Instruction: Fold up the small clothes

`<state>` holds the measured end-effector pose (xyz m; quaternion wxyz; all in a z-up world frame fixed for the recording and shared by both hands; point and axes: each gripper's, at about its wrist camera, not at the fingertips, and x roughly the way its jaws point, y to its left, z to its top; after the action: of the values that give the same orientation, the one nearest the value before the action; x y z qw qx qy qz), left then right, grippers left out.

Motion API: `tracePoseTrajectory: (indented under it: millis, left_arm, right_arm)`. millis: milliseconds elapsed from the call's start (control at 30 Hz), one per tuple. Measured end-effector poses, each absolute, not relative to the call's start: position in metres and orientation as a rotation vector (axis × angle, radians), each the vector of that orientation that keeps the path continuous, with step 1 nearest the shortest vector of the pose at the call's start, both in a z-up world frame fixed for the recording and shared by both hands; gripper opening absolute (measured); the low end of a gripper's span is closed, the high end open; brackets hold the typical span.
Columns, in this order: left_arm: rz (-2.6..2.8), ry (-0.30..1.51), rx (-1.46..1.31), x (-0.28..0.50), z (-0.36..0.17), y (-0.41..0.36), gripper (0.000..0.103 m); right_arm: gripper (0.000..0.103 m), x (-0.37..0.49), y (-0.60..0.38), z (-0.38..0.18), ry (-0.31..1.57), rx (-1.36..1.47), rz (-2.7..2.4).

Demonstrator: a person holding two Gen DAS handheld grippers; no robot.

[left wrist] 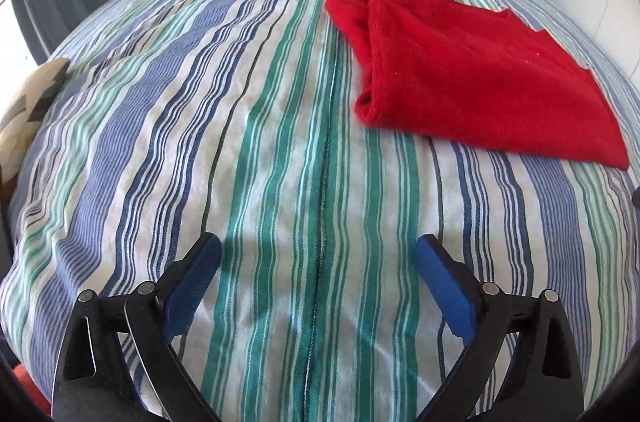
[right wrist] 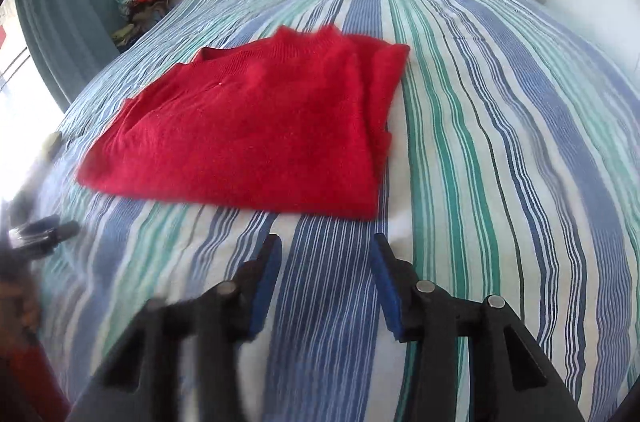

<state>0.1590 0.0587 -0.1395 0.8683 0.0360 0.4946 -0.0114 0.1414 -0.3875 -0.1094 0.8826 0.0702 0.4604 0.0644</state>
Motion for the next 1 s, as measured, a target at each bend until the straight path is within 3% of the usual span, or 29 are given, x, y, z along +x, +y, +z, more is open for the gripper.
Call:
tracePoseTrajectory:
  millis: [333,600,667,833,967,1000]
  left_arm:
    - [-0.025,1.016,0.068,0.152,-0.148,0.059,0.103]
    - [-0.041,0.996,0.060,0.151,-0.154,0.059,0.103]
    - [-0.043,0.990,0.059,0.149,-0.154,0.060,0.103]
    - [-0.045,0.970,0.064,0.146,-0.155,0.060,0.103]
    - [-0.045,0.958,0.065,0.144,-0.156,0.059,0.103]
    - [-0.044,0.955,0.066,0.144,-0.156,0.059,0.103]
  right_arm:
    - [0.055,0.107,-0.395,-0.134,0.953,0.223,0.075]
    - [0.082,0.115,-0.367,-0.140,0.999,0.082,0.095]
    - [0.084,0.114,-0.363,-0.142,0.993,0.053,0.091]
    - [0.084,0.116,-0.361,-0.136,1.010,0.044,0.078]
    - [0.061,0.138,-0.360,-0.105,1.035,0.203,0.184]
    - [0.059,0.149,-0.357,-0.095,1.024,0.250,0.221]
